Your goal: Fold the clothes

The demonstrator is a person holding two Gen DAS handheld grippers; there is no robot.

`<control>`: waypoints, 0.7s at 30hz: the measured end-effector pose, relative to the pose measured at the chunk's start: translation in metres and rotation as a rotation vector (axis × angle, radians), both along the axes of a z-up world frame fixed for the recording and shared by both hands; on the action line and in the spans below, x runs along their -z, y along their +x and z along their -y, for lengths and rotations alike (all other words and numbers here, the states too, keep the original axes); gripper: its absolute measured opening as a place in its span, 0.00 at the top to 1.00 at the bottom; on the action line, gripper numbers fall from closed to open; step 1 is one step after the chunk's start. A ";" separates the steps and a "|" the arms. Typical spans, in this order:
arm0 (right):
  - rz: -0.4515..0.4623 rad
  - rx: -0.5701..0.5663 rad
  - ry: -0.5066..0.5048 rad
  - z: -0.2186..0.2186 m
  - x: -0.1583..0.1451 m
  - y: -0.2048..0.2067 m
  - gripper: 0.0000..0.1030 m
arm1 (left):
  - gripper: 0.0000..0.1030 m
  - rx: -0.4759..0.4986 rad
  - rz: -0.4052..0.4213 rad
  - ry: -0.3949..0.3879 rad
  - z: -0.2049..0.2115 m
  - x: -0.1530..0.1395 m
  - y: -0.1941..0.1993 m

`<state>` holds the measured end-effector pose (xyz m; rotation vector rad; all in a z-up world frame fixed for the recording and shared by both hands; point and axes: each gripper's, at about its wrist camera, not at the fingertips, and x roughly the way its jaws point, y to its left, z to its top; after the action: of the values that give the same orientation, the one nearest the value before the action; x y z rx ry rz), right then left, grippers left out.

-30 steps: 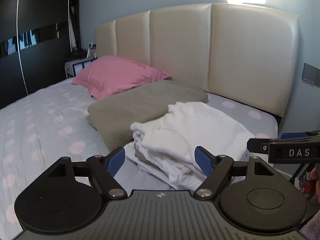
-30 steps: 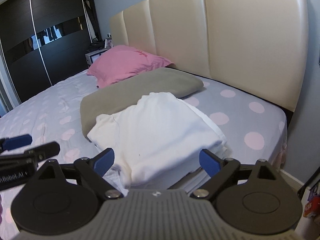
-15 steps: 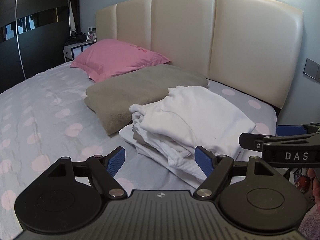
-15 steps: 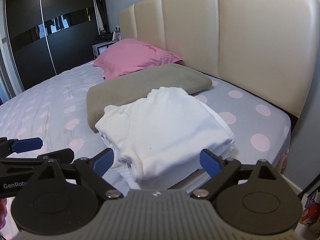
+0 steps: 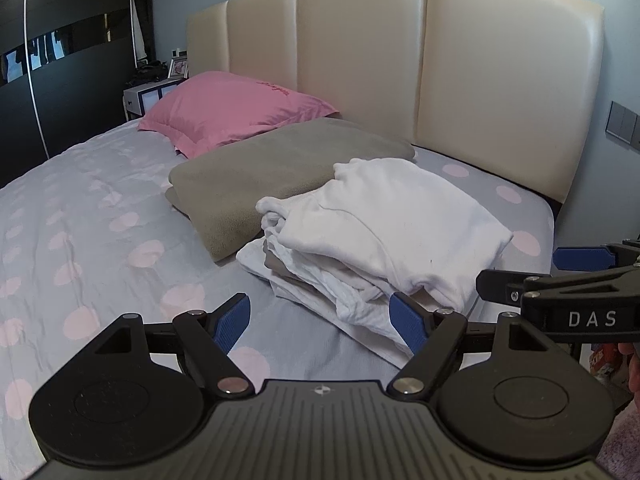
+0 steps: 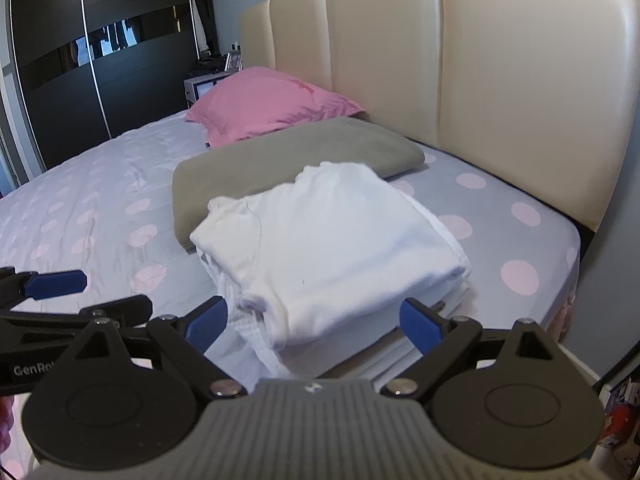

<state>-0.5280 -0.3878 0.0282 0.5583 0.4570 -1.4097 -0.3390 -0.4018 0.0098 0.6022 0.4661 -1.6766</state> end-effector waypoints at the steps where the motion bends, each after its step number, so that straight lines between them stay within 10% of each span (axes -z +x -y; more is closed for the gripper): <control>1: -0.001 -0.001 0.004 0.000 0.001 0.000 0.09 | 0.26 0.002 0.002 0.002 0.000 0.001 -0.001; 21: 0.011 0.015 0.008 -0.002 0.002 -0.009 0.08 | 0.27 0.022 0.003 0.017 0.001 0.004 -0.009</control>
<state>-0.5373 -0.3856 0.0265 0.5766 0.4504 -1.4190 -0.3475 -0.4030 0.0061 0.6244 0.4736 -1.6942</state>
